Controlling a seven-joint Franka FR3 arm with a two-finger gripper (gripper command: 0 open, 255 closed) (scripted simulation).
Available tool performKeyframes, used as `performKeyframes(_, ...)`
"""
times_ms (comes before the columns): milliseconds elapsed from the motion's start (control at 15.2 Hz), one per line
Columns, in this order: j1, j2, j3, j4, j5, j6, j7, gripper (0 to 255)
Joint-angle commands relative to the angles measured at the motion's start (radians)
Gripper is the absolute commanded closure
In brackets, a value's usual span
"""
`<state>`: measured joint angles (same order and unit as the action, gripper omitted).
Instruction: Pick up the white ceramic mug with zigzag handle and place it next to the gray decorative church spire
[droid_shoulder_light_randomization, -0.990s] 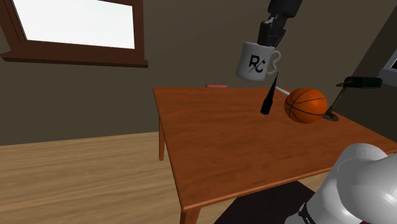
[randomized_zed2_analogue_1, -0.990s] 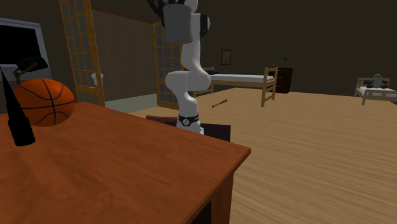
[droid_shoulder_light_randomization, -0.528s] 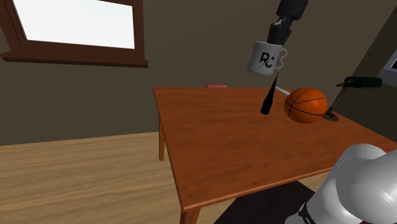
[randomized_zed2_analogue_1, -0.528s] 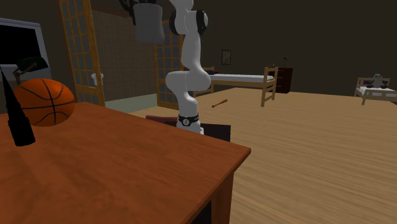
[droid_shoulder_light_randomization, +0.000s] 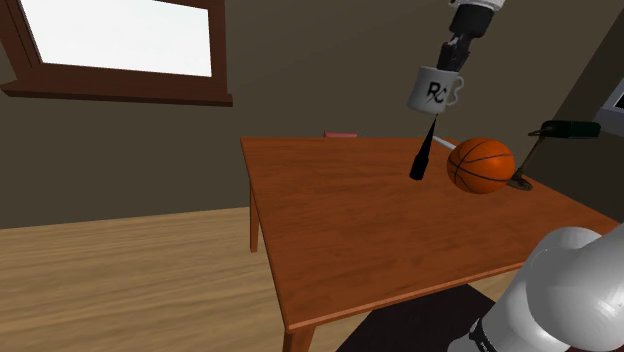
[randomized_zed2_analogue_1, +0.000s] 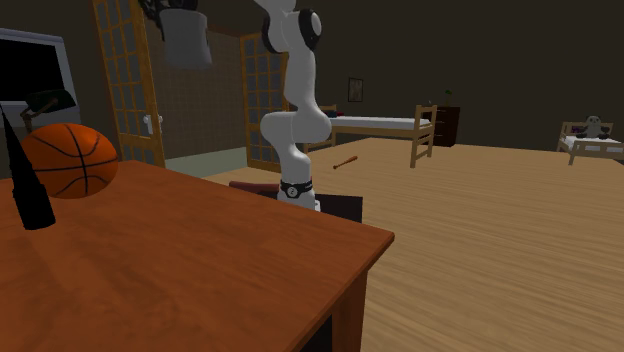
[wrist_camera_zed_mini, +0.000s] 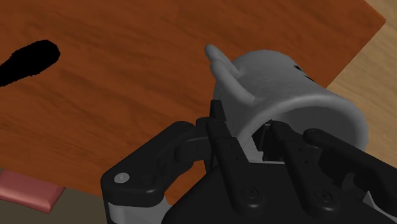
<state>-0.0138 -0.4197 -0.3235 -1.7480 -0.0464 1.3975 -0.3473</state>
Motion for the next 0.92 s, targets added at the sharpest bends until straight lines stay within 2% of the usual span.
performKeyframes(0, -0.008, 0.043, -0.047, 0.043, -0.002, 0.0, -0.059, 255)
performKeyframes(462, -0.043, 0.232, -0.215, 0.234, 0.045, -0.019, -0.267, 255)
performKeyframes(726, -0.091, 0.387, -0.316, 0.387, 0.126, -0.051, -0.403, 255)
performKeyframes(858, -0.142, 0.498, -0.369, 0.498, 0.199, -0.084, -0.486, 255)
